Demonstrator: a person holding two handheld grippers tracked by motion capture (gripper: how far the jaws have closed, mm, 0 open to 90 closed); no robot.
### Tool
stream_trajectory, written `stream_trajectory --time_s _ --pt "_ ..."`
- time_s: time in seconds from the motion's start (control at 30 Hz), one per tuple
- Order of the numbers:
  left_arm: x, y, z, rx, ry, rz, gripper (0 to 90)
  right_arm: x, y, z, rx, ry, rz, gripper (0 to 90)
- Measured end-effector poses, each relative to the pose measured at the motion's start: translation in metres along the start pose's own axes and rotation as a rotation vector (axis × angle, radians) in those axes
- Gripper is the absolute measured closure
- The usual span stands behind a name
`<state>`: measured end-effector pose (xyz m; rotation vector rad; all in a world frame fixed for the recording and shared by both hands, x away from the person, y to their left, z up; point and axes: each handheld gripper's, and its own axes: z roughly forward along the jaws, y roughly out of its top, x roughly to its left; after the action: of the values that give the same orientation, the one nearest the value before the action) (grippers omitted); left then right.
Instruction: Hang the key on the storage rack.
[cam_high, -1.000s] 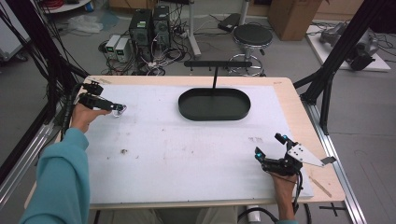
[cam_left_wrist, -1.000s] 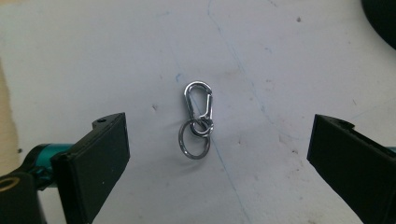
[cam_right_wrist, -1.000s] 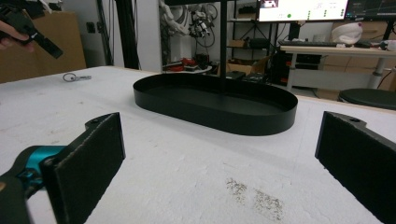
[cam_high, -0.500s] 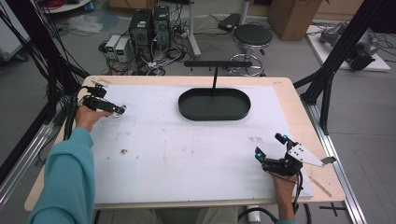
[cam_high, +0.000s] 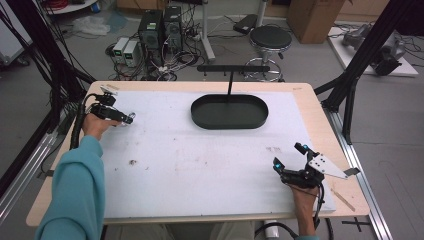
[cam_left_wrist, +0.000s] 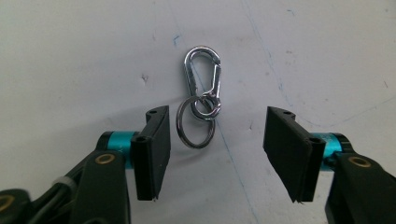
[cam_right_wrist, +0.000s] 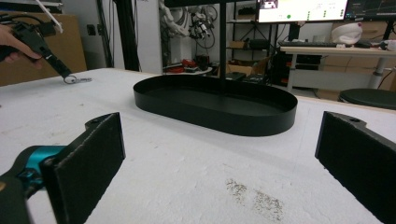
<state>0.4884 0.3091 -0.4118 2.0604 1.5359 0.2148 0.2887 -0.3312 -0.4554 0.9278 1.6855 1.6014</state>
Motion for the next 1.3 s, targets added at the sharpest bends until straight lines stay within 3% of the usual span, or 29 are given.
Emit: stream_trajectory --time_s 0.33,0.93,1.1,1.3 --pt "0.001 -0.0005 0.0028 0.015 0.019 -0.002 52.7 0.0001 0.0 -0.0003 0.001 0.0 0.005 0.8" --pt "-0.0018 -0.0001 0.0046 0.006 -0.007 -0.017 72.0 0.0 -0.0001 -0.0004 0.001 0.001 0.007 0.8" --pt "-0.0004 0.0003 0.0048 -0.006 -0.013 -0.068 73.6 0.0 -0.0001 -0.0005 0.003 0.001 0.007 0.8" --pt "0.001 0.0006 0.0043 -0.004 -0.009 -0.087 78.3 0.0 -0.0001 -0.0005 0.002 0.002 0.007 0.8"
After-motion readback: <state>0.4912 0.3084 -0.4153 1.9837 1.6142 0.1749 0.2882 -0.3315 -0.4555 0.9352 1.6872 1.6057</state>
